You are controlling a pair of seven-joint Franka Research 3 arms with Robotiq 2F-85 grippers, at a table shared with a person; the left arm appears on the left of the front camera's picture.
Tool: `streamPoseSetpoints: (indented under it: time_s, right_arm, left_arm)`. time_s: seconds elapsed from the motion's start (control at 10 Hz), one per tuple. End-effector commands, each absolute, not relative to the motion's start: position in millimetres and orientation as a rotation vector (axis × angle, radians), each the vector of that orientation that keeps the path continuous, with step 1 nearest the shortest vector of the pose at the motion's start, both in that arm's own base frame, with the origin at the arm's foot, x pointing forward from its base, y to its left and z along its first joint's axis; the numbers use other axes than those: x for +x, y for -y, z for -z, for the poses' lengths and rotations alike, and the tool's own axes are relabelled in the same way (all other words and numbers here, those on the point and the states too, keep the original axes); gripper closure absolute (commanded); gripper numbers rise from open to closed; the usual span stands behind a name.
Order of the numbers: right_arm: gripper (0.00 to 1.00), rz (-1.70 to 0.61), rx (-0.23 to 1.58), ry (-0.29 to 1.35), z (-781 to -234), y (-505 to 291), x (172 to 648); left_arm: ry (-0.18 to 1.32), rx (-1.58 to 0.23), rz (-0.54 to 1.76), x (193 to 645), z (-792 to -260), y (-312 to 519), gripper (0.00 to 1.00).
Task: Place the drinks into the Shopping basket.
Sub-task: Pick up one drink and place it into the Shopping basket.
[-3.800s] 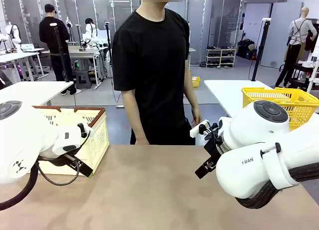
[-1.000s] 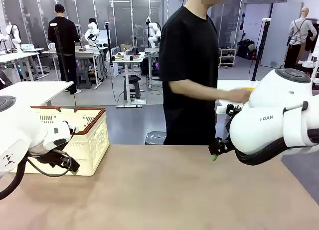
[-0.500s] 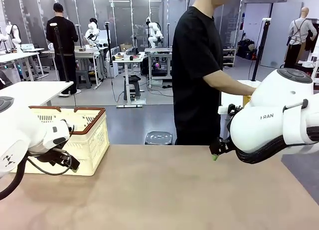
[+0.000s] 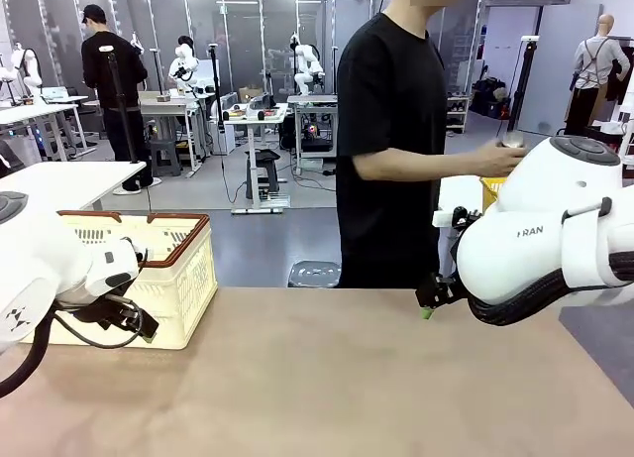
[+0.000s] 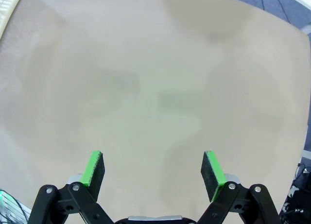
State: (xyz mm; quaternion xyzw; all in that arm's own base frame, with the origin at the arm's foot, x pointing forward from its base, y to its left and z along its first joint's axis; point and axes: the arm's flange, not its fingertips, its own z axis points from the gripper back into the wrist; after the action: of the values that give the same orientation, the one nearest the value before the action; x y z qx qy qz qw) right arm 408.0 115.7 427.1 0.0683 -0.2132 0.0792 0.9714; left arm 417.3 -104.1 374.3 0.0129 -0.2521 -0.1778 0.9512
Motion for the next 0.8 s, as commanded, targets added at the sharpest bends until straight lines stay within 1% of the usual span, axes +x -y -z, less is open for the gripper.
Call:
streamPoseSetpoints:
  time_s: [0.0,0.7]
  right_arm:
    - [0.0,-0.159,0.141,0.431,-427.0,-115.4,408.2]
    - [0.0,-0.159,0.141,0.431,-427.0,-115.4,408.2]
  left_arm:
    - [0.505,0.026,0.361,416.8,-373.2,104.2,0.0]
    - [0.505,0.026,0.361,416.8,-373.2,104.2,0.0]
